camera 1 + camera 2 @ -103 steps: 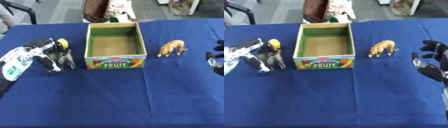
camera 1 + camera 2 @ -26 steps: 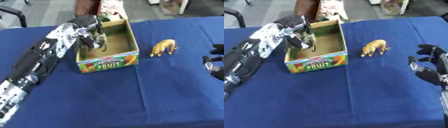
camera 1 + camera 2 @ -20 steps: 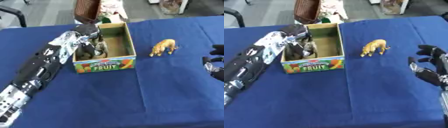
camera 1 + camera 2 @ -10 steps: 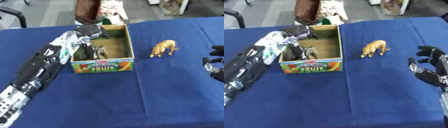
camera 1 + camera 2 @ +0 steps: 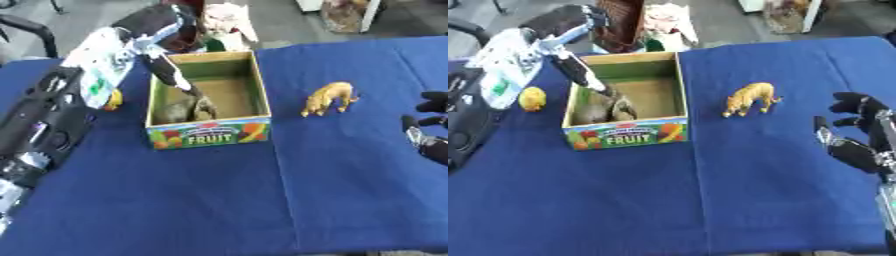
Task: Pick up objects on the table and place them in the box.
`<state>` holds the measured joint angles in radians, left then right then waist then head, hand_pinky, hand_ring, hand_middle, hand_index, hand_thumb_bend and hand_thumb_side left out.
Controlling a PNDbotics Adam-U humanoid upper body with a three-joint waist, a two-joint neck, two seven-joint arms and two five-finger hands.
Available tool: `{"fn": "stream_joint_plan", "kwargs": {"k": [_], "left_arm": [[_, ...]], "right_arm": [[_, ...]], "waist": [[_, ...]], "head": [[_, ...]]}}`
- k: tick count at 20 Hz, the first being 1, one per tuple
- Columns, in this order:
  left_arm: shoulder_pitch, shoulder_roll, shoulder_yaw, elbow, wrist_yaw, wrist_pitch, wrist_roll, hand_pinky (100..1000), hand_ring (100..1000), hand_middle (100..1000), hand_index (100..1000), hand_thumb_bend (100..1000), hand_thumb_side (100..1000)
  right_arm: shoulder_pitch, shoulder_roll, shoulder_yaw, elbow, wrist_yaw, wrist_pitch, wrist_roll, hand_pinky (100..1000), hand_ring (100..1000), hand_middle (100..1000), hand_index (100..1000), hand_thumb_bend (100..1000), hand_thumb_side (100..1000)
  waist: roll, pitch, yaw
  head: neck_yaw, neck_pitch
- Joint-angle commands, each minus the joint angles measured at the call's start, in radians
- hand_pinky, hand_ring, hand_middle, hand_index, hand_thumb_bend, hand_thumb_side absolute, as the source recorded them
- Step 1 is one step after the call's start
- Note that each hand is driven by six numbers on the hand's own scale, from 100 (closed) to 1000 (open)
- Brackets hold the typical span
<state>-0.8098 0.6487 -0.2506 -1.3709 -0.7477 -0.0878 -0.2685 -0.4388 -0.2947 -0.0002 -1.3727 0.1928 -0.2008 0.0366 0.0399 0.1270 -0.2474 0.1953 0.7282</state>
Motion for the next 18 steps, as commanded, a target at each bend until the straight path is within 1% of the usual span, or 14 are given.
{"fn": "stream_joint_plan", "kwargs": {"k": [1, 3, 6, 9, 11, 14, 18], "left_arm": [[0.021, 0.104, 0.067, -0.072, 0.031, 0.046, 0.01, 717, 675, 675, 786, 812, 155], [0.06, 0.141, 0.096, -0.075, 0.036, 0.079, 0.012, 709, 664, 665, 780, 805, 132], [0.108, 0.168, 0.126, -0.042, 0.038, 0.131, 0.021, 699, 654, 654, 770, 793, 100], [0.131, 0.173, 0.141, 0.022, 0.025, 0.179, 0.032, 690, 645, 646, 765, 788, 100], [0.13, 0.166, 0.146, 0.075, 0.017, 0.207, 0.042, 685, 641, 642, 762, 789, 100], [0.112, 0.148, 0.145, 0.162, 0.014, 0.215, 0.056, 680, 636, 638, 762, 788, 100], [0.077, 0.119, 0.137, 0.272, -0.003, 0.187, 0.064, 680, 635, 637, 761, 789, 100]], "right_arm": [[-0.008, -0.026, -0.01, -0.01, 0.002, -0.001, -0.004, 619, 736, 589, 776, 260, 107], [-0.007, -0.025, -0.011, -0.01, 0.002, 0.0, -0.005, 619, 736, 589, 776, 261, 107], [-0.005, -0.026, -0.012, -0.01, 0.002, 0.0, -0.005, 619, 735, 588, 775, 260, 107], [-0.005, -0.027, -0.013, -0.01, 0.001, -0.001, -0.006, 619, 735, 588, 775, 260, 107], [-0.006, -0.026, -0.013, -0.011, 0.0, -0.001, -0.006, 619, 735, 588, 775, 260, 106], [-0.008, -0.025, -0.012, -0.011, -0.001, -0.002, -0.006, 619, 735, 588, 775, 261, 105], [-0.009, -0.024, -0.011, -0.009, -0.002, -0.003, -0.005, 619, 735, 588, 775, 262, 106]], "waist": [[-0.002, -0.018, 0.005], [-0.002, -0.02, 0.009], [-0.003, -0.02, 0.013], [-0.005, -0.019, 0.015], [-0.007, -0.019, 0.015], [-0.011, -0.017, 0.014], [-0.015, -0.015, 0.013]], "head": [[-0.009, -0.004], [-0.012, -0.005], [-0.016, -0.005], [-0.021, -0.005], [-0.023, -0.005], [-0.024, -0.005], [-0.023, -0.004]]}}
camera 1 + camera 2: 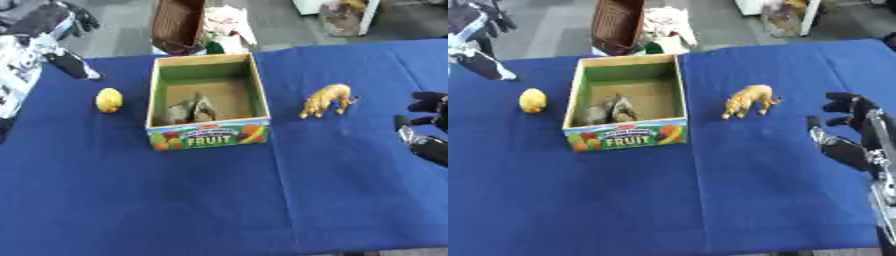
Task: Pick up objects on the table and place them in the box.
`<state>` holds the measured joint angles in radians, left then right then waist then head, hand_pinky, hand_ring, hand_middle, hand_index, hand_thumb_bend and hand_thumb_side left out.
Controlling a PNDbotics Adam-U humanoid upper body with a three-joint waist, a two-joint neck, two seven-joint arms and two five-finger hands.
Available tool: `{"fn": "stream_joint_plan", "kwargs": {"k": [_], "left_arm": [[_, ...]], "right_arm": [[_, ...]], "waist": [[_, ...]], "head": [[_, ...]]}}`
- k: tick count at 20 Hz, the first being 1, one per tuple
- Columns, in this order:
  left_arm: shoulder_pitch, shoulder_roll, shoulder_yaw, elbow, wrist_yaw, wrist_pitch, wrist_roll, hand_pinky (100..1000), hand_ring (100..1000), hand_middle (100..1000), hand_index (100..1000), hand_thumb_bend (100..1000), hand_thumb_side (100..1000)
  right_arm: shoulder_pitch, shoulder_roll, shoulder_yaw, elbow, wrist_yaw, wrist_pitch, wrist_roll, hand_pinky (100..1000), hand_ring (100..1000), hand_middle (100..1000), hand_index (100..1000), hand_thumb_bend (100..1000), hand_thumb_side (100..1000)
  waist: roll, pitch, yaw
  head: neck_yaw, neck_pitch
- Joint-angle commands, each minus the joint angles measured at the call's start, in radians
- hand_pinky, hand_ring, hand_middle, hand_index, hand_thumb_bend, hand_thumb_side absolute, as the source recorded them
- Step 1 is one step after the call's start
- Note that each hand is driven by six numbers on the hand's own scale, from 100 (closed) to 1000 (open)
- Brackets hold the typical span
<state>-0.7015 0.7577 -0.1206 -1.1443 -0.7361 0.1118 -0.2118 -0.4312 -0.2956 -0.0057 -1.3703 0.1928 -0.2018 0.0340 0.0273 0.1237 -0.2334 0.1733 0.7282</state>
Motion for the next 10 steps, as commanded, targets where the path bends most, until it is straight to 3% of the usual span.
{"fn": "stream_joint_plan", "kwargs": {"k": [1, 10], "left_arm": [[-0.037, 0.004, 0.005, 0.067, -0.021, -0.02, 0.008, 681, 635, 636, 761, 790, 100], [-0.053, -0.043, 0.008, 0.191, -0.067, -0.052, -0.004, 675, 628, 629, 758, 793, 100]], "right_arm": [[-0.017, -0.022, -0.006, -0.012, -0.002, -0.002, -0.002, 619, 735, 588, 775, 262, 106], [-0.018, -0.02, -0.006, -0.011, -0.003, -0.003, -0.003, 619, 735, 588, 775, 266, 107]], "waist": [[-0.003, -0.012, -0.003], [-0.005, -0.007, -0.014]], "head": [[-0.001, -0.005], [-0.003, -0.009]]}}
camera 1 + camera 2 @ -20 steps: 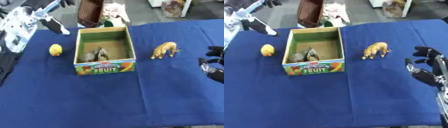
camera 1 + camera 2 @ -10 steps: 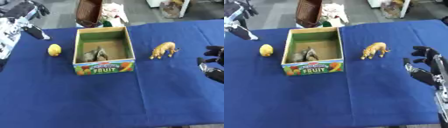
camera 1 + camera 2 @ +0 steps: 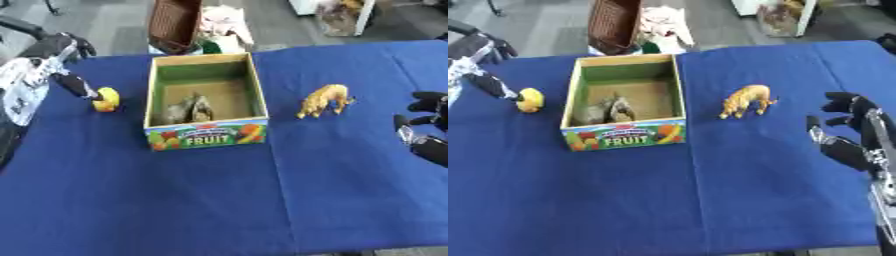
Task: Pick up objects on the table and place them in the box.
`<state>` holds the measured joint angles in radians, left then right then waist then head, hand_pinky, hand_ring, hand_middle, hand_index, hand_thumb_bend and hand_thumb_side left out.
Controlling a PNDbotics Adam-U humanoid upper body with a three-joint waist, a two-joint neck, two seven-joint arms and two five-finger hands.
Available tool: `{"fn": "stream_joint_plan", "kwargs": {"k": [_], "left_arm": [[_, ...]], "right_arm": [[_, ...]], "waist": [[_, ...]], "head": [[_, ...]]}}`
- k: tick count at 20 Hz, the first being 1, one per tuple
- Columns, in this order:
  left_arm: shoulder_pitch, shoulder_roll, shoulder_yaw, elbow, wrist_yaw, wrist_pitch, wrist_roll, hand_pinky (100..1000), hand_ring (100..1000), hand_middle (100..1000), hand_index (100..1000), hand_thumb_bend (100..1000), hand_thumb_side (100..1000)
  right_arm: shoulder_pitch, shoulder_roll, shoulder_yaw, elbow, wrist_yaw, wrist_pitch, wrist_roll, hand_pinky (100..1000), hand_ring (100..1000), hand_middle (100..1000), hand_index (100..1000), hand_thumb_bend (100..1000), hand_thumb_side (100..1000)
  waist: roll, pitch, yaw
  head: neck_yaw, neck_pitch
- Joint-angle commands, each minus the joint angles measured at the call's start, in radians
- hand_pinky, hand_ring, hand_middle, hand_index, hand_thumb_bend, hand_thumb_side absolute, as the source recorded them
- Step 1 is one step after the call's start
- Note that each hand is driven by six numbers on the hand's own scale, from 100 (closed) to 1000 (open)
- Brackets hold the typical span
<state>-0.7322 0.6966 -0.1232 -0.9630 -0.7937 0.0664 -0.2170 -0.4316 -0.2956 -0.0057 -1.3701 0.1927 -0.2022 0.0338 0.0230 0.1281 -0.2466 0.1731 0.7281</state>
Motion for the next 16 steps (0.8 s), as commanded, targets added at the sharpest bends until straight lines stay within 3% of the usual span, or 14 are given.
{"fn": "stream_joint_plan", "kwargs": {"k": [1, 16], "left_arm": [[-0.021, 0.016, 0.012, 0.017, -0.012, -0.005, 0.004, 673, 625, 626, 756, 796, 100], [-0.018, -0.027, 0.019, 0.094, -0.024, 0.035, 0.097, 632, 587, 587, 732, 829, 183]], "right_arm": [[-0.018, -0.019, -0.006, -0.012, -0.003, -0.003, -0.002, 619, 735, 588, 775, 266, 107], [-0.025, -0.016, -0.007, -0.011, -0.005, -0.004, -0.001, 619, 735, 588, 776, 269, 108]], "waist": [[0.0, -0.011, -0.002], [-0.002, 0.005, -0.016]], "head": [[-0.003, -0.009], [-0.004, -0.018]]}}
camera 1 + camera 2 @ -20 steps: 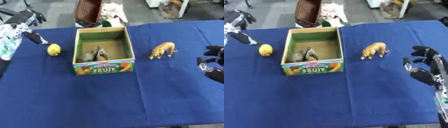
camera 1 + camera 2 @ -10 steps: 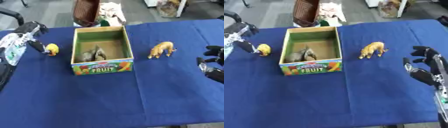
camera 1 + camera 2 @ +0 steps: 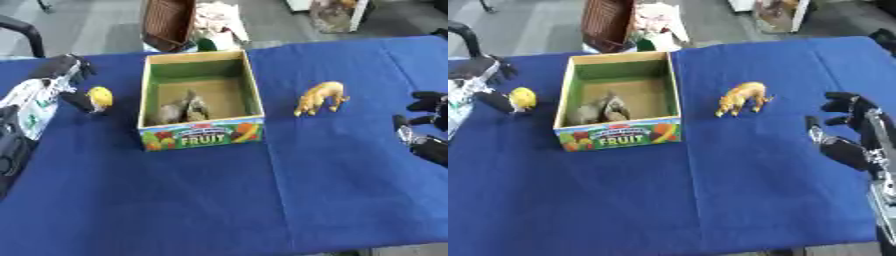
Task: Pick up objects on the table and place them in the box.
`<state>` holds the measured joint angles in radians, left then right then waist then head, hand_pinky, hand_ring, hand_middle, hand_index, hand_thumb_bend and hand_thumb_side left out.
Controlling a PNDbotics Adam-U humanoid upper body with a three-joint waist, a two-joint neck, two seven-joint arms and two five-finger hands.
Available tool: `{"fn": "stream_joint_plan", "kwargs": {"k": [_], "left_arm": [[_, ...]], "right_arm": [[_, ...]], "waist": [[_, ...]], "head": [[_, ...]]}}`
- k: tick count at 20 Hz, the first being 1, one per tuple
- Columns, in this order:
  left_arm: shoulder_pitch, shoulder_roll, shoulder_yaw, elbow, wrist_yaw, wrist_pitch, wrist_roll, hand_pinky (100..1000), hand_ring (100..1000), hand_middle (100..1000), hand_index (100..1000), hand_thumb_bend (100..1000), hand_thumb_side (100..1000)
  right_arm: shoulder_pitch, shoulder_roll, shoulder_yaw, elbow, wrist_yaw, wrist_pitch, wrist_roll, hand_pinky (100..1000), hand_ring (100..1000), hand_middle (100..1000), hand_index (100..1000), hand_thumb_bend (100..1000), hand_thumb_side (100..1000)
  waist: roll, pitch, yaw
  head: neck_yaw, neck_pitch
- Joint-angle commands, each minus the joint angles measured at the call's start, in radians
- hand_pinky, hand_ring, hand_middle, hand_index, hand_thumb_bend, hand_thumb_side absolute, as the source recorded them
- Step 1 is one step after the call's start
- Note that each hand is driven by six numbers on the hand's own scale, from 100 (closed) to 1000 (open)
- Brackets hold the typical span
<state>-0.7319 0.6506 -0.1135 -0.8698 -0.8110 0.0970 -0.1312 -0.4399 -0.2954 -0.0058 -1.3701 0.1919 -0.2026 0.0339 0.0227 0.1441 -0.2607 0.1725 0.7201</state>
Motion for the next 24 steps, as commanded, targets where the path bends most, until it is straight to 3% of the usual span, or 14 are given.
{"fn": "stream_joint_plan", "kwargs": {"k": [1, 5, 13, 19, 23, 24], "left_arm": [[-0.018, 0.016, 0.01, 0.004, -0.007, 0.006, 0.014, 628, 582, 581, 729, 830, 180], [-0.019, 0.01, 0.012, 0.014, -0.007, 0.012, 0.032, 613, 566, 564, 720, 831, 173], [-0.022, 0.006, 0.017, 0.022, 0.007, 0.046, 0.103, 595, 548, 546, 713, 652, 210], [-0.023, 0.005, 0.018, 0.032, 0.027, 0.066, 0.127, 583, 531, 529, 696, 613, 220], [-0.02, 0.0, 0.015, 0.04, 0.03, 0.072, 0.118, 526, 455, 445, 597, 557, 223], [-0.019, 0.0, 0.015, 0.041, 0.028, 0.074, 0.115, 481, 391, 371, 529, 507, 214]], "right_arm": [[-0.017, -0.016, -0.007, -0.011, -0.004, -0.004, -0.001, 619, 735, 588, 776, 269, 108], [-0.019, -0.016, -0.007, -0.011, -0.004, -0.005, -0.001, 619, 735, 588, 776, 270, 108], [-0.021, -0.016, -0.008, -0.01, -0.005, -0.006, 0.0, 619, 735, 588, 776, 272, 108], [-0.024, -0.015, -0.007, -0.01, -0.005, -0.007, 0.001, 619, 735, 589, 776, 273, 109], [-0.024, -0.016, -0.008, -0.009, -0.005, -0.007, 0.001, 619, 735, 589, 776, 273, 109], [-0.025, -0.016, -0.008, -0.009, -0.005, -0.007, 0.001, 619, 735, 589, 776, 273, 109]], "waist": [[-0.002, -0.01, -0.003], [-0.003, -0.008, -0.006], [-0.004, -0.004, -0.009], [-0.004, 0.002, -0.013], [-0.005, 0.005, -0.016], [-0.005, 0.005, -0.016]], "head": [[-0.004, -0.01], [-0.004, -0.012], [-0.003, -0.014], [-0.003, -0.017], [-0.003, -0.016], [-0.003, -0.015]]}}
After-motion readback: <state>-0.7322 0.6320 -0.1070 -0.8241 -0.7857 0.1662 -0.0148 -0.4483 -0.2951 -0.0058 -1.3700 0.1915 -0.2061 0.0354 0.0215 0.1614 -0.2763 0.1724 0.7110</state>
